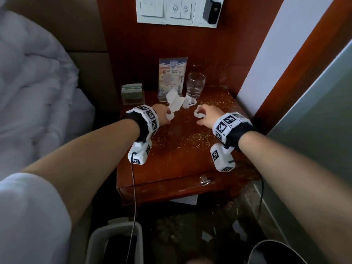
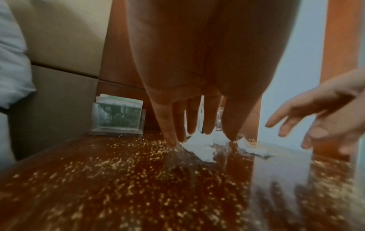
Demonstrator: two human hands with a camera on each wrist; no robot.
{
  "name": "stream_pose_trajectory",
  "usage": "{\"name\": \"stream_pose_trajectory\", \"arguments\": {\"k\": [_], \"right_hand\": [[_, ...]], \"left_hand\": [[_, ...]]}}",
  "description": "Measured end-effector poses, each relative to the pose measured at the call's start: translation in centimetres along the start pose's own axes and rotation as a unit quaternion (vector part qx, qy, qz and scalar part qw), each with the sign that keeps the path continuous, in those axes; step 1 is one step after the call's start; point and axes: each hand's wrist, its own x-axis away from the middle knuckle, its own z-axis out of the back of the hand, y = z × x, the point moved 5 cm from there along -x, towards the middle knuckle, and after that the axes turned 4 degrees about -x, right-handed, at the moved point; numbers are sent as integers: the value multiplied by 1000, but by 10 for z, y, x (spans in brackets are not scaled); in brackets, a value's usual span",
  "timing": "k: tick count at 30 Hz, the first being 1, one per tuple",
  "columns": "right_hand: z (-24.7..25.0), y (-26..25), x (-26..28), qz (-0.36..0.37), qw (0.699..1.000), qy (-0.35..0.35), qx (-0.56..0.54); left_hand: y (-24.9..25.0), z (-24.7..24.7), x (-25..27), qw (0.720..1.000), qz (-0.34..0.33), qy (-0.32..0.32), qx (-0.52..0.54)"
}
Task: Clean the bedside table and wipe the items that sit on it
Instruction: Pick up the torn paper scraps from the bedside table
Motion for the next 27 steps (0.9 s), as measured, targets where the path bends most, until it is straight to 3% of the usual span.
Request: {"name": "stream_pose_trajectory", "arguments": {"k": [6,12,20,27], "right_hand": [[-2,-6,-16,16,1000,-6,13],[-3,4,-43,15,998,-19,50],[-16,3,-80,73,983,-75,152],[-9,1,-95,85,986,-43,135]], "left_hand": [[-3,22,-23,997,-57,32,-31],[1,14,-43,993,-96,15,-59],[-3,0,-57,997,-36,-3,-71],[0,3,-54,996,4,5,-95]]}}
